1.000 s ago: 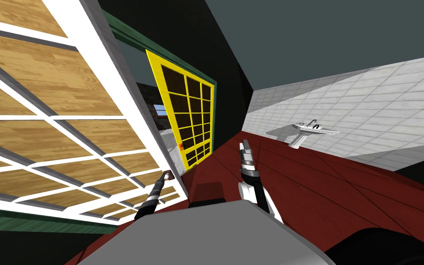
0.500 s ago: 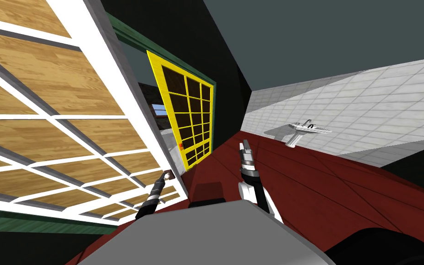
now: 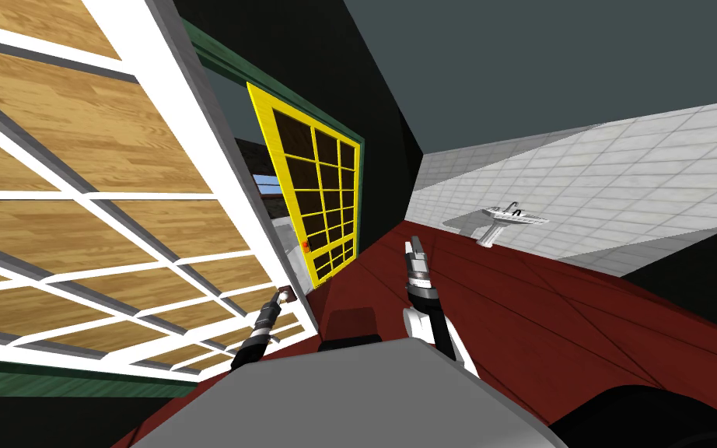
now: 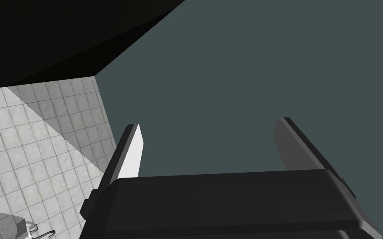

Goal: Pull the door open

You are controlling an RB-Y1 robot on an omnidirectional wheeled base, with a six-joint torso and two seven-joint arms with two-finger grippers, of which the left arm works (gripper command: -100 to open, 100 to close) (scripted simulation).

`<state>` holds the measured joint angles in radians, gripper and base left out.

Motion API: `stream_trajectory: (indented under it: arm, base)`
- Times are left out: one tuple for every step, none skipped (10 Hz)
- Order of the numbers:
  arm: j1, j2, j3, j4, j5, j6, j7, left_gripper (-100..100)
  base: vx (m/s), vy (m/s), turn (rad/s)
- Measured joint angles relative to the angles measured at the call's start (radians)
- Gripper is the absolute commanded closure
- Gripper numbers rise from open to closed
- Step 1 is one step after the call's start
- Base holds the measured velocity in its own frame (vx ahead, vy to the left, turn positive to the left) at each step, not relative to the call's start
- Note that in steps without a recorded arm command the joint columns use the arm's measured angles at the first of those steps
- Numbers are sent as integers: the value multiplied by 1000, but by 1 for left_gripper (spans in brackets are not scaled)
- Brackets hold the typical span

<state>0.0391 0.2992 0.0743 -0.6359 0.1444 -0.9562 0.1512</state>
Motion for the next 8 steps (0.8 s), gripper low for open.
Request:
stream_trajectory:
  arm:
    - [-1,1,-5,3,6,-1,21,100]
    - [2,4,-12,-2,17,4,47,100]
    - [3,7,-22,-9,33,12,76,100]
    - [4,6,-27,-14,41,17,98,100]
    - [-6,5,-35,3,52,11,124,100]
    - [-11,7,-40,16,58,5,146,100]
    - [-20,10,-48,31,69,1,174,100]
    - [-6,10,-52,2,76,15,191,100]
  base:
    - [-34,11,-39]
    - [-51,21,-72]
    - [-40,16,-32]
    - [-39,18,-24]
    - [-29,10,-32]
    - [-34,10,-46]
    - [-26,11,-23]
    - [-35,6,-30]
